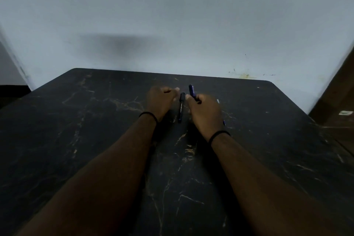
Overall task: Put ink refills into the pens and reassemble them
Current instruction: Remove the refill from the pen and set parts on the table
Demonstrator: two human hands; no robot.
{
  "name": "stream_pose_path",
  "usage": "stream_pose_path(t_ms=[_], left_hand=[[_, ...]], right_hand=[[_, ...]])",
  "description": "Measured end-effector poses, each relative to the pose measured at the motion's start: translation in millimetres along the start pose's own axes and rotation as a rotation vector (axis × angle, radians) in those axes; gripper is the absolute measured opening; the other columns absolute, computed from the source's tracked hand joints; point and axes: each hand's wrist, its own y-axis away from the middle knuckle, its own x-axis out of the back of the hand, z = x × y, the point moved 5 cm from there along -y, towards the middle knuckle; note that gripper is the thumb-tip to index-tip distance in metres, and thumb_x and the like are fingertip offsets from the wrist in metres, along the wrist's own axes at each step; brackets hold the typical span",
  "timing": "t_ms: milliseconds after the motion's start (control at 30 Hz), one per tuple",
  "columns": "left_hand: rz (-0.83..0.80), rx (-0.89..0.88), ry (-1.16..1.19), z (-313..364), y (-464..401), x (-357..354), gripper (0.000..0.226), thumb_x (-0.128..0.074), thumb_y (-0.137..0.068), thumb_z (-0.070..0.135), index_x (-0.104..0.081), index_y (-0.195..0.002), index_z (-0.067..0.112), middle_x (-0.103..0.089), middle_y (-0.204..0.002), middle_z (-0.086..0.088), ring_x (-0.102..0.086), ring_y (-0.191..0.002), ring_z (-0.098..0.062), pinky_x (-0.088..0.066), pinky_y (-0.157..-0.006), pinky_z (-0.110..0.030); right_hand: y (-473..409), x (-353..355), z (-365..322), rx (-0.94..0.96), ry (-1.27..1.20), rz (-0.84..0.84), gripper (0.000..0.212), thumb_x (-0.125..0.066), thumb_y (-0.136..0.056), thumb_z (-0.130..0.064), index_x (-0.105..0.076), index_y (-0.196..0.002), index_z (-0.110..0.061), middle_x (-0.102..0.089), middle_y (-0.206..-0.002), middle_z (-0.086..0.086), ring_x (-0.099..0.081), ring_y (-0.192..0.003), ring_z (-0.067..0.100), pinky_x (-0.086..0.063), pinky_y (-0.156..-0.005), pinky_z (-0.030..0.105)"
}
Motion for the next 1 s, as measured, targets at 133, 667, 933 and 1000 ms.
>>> stream_pose_path(t_ms=[133,667,933,1000], left_hand=[[-0.156,0.096,0.544,-0.7,-0.6,4.8,0.025,-0.068,-0.09,0.032,-0.076,-0.098,0.01,-0.069,-0.078,0.0,-0.04,-0.046,-0.005,-0.028,-0.038,-0.017],[-0.413,0.062,0.787,14.2,8.7,1.0,0.018,-0.058,-0.096,0.018,-0.076,-0.097,0.014,-0.063,-0.089,-0.001,-0.039,-0.054,-0.007,-0.021,-0.045,-0.023],[-0.394,0.069,0.758,17.6,13.7,3.0,0.017,-0.054,-0.098,0.013,-0.07,-0.1,0.008,-0.065,-0.094,-0.004,-0.036,-0.057,-0.01,-0.018,-0.05,-0.025],[-0.387,0.07,0.76,18.5,14.1,4.0,0.017,-0.053,-0.098,0.012,-0.07,-0.097,0.008,-0.065,-0.092,-0.004,-0.036,-0.056,-0.009,-0.019,-0.049,-0.025]], right_hand=[[-1.1,1.7,-6.6,0.096,-0.011,0.069,0.039,-0.038,-0.103,-0.049,-0.059,-0.091,-0.019,-0.057,-0.073,-0.003,-0.055,-0.067,0.013,-0.037,-0.059,0.032],[5.4,-12.4,-17.1,0.262,0.046,-0.019,0.024,-0.042,-0.104,-0.038,-0.055,-0.093,-0.022,-0.064,-0.078,0.001,-0.062,-0.073,0.02,-0.049,-0.065,0.038],[3.4,-7.1,-20.4,0.243,0.211,0.018,0.035,-0.035,-0.106,-0.039,-0.047,-0.078,-0.021,-0.054,-0.072,-0.001,-0.055,-0.07,0.02,-0.032,-0.06,0.032],[2.5,-7.4,-22.6,0.237,0.251,0.025,0.036,-0.034,-0.105,-0.041,-0.044,-0.075,-0.023,-0.052,-0.071,-0.002,-0.055,-0.07,0.021,-0.032,-0.06,0.032]])
